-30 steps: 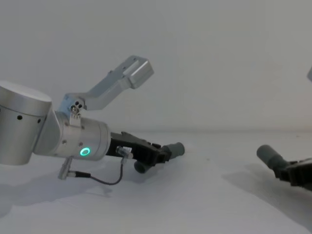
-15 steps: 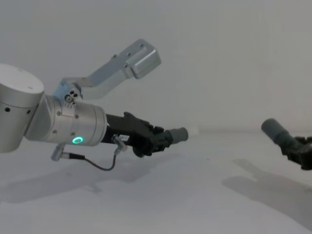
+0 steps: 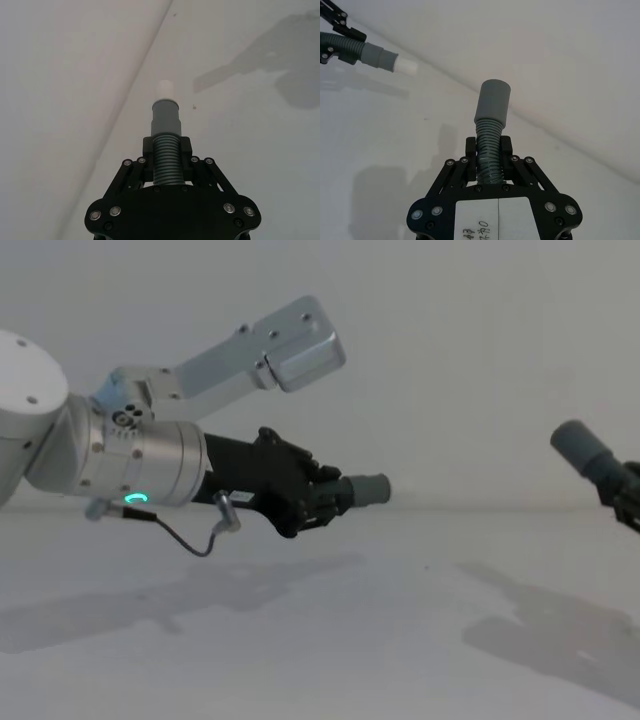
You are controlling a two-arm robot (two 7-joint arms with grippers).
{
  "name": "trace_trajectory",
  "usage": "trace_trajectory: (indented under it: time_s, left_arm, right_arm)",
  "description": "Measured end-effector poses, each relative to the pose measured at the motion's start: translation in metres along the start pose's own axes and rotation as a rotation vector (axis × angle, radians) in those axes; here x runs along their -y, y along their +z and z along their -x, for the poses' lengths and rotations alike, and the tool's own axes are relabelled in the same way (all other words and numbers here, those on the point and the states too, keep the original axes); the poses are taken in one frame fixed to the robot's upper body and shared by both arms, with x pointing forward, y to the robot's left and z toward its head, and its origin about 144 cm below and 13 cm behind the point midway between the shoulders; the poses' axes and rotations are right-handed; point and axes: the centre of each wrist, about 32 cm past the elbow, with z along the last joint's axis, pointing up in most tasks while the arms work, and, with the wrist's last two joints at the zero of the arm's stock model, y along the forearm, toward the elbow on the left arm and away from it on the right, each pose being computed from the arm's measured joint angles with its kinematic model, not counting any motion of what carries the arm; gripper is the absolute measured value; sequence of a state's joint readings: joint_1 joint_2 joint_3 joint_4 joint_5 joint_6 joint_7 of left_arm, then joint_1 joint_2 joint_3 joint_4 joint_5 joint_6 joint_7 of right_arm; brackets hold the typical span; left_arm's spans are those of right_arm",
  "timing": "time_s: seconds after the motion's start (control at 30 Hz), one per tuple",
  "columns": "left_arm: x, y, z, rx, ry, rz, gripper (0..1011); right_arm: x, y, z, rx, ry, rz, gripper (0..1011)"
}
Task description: Use both hands to pick up one end of the pipe from the table, align the ends, and insert them.
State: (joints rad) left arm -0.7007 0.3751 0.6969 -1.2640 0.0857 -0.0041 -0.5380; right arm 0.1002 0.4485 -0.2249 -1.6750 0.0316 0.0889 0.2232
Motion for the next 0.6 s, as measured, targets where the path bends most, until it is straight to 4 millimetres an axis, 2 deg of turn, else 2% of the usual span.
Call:
trace_trajectory:
  time_s: [0.6]
  left_arm:
    - [-0.016,0.019,-0.014,0.410,-0.048,0.036,294]
  right_arm:
    - [0.017,-0.020,-0.032,0.286,0.053,-0.251,270]
